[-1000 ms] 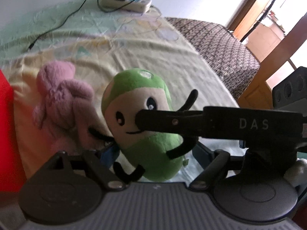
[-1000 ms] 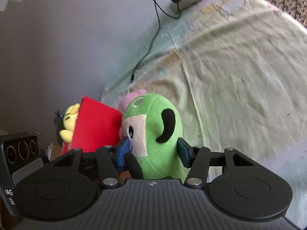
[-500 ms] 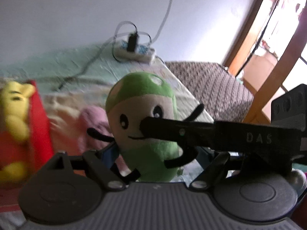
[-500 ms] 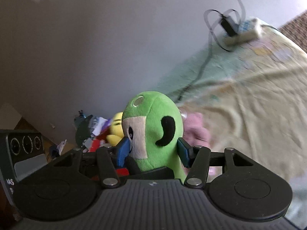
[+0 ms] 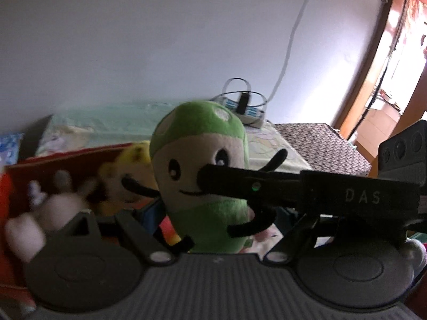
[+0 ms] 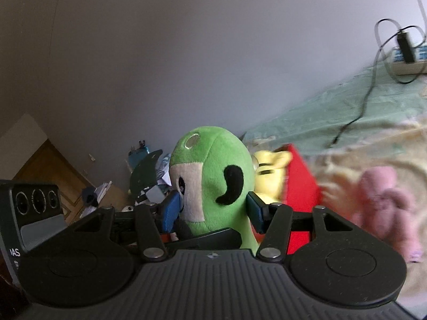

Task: Organize objects
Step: 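Lift the green doll and carry it over the red box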

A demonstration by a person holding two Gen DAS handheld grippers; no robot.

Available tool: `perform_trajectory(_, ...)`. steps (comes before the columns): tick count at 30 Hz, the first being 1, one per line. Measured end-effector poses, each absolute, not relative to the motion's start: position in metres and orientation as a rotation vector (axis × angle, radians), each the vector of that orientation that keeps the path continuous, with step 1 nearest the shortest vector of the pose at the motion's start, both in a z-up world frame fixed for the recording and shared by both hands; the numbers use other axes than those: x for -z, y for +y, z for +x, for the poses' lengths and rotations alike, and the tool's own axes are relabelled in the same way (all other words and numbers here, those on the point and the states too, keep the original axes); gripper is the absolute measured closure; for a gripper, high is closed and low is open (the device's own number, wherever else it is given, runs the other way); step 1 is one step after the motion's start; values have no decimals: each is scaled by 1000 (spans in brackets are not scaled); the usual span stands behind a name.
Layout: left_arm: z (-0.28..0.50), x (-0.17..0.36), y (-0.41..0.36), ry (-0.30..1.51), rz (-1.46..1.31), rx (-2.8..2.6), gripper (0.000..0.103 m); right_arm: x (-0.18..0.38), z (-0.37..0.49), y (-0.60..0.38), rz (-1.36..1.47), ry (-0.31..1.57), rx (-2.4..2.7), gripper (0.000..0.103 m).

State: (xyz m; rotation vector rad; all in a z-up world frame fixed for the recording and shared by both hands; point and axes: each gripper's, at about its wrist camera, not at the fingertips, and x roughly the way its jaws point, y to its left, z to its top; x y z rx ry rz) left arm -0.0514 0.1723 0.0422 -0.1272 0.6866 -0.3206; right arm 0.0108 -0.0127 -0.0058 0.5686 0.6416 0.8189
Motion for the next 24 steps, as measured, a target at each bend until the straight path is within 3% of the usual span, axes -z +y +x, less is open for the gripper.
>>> perform_trajectory(7,-48,-29,233,710,-121,278,21,14,20,54,486,665,-768,46)
perform_trajectory(19,-23,10,271,812,-75,223,21,44,36,101,458,781,-697,45)
perform_trajectory(24,-20,17,284,824,-110,230,12,42,38,105,435,793,-682,43)
